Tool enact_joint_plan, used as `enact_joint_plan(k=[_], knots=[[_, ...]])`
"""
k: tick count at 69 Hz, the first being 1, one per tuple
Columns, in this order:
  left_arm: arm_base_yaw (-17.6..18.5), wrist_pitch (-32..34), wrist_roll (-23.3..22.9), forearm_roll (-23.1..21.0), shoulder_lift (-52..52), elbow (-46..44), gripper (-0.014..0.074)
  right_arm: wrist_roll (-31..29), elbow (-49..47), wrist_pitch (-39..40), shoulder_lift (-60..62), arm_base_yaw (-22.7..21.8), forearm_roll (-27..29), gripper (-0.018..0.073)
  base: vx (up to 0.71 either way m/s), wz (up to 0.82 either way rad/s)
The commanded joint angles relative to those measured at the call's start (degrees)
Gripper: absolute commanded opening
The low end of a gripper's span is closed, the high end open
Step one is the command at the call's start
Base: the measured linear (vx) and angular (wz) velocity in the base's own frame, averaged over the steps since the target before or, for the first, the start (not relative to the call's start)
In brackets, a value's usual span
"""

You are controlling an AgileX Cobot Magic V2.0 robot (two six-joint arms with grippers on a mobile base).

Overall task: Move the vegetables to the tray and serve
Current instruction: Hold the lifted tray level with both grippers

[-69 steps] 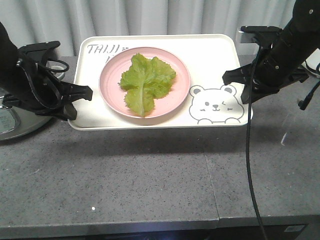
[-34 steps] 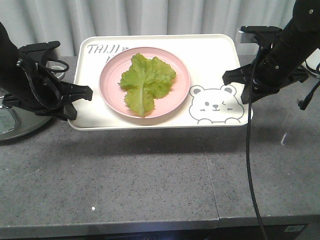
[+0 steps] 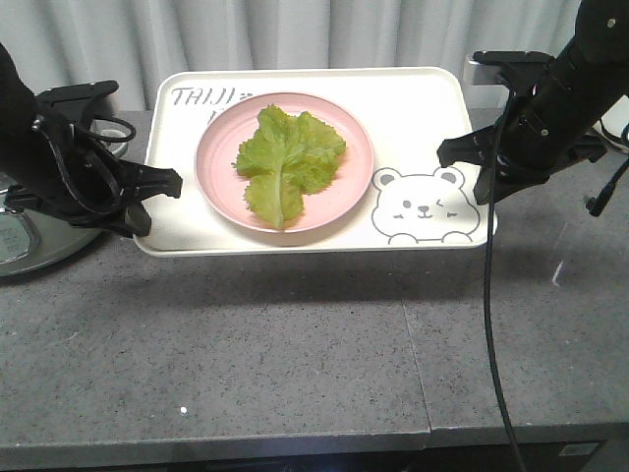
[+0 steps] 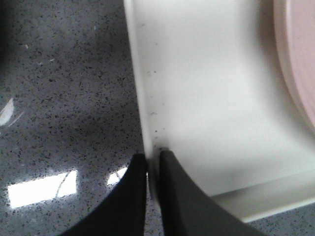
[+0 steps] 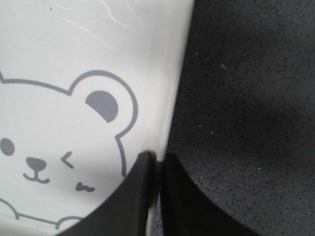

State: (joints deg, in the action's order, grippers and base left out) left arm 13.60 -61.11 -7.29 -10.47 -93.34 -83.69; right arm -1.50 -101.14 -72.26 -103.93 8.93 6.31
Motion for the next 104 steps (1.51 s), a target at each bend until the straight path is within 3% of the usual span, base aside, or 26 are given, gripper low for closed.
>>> enact_joint_plan(k=[1,104], knots=[[0.9,3.9,1.5,-3.2,3.0,-1.5,-0.0008,-1.5,-1.4,-1.1,3.4,0.2,1.5,-0.0004,0.00,0.00],[0.9,3.9,1.5,-3.2,3.0,-1.5,-0.0008,-1.5,-1.4,-1.1,3.4,0.2,1.5,-0.0004,-0.01,-0.09]])
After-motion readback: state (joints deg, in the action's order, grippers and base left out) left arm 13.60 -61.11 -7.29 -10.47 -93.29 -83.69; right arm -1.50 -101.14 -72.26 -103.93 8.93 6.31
